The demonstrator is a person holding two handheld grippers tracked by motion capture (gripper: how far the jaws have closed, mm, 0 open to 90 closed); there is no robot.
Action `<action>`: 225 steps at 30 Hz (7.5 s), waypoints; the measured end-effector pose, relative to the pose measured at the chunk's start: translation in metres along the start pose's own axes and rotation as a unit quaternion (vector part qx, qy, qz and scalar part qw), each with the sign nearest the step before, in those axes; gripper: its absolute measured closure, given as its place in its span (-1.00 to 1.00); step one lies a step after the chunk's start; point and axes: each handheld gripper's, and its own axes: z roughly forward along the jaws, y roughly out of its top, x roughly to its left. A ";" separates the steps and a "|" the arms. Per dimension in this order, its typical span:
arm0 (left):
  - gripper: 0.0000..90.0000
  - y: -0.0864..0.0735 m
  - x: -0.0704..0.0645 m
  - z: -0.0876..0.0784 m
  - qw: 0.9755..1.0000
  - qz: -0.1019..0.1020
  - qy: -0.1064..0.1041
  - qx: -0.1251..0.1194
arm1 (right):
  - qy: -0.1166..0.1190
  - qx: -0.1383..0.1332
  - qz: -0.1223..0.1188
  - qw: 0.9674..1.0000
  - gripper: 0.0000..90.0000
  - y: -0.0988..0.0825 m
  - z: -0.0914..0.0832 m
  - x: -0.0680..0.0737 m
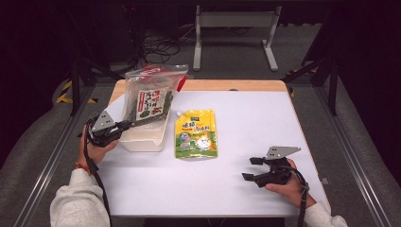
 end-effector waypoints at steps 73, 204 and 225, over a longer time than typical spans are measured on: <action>-0.24 0.019 -0.001 -0.004 0.995 -0.068 -0.002 -0.070 | 0.015 -0.002 0.000 1.000 -0.43 0.002 -0.001 0.000; -0.68 0.005 -0.171 0.036 0.979 -0.075 -0.173 0.072 | 0.027 -0.018 0.224 0.974 -0.42 0.099 0.134 -0.063; -0.62 0.008 -0.172 0.045 0.977 -0.078 -0.184 0.074 | 0.043 0.006 0.232 0.972 0.72 0.096 0.139 -0.061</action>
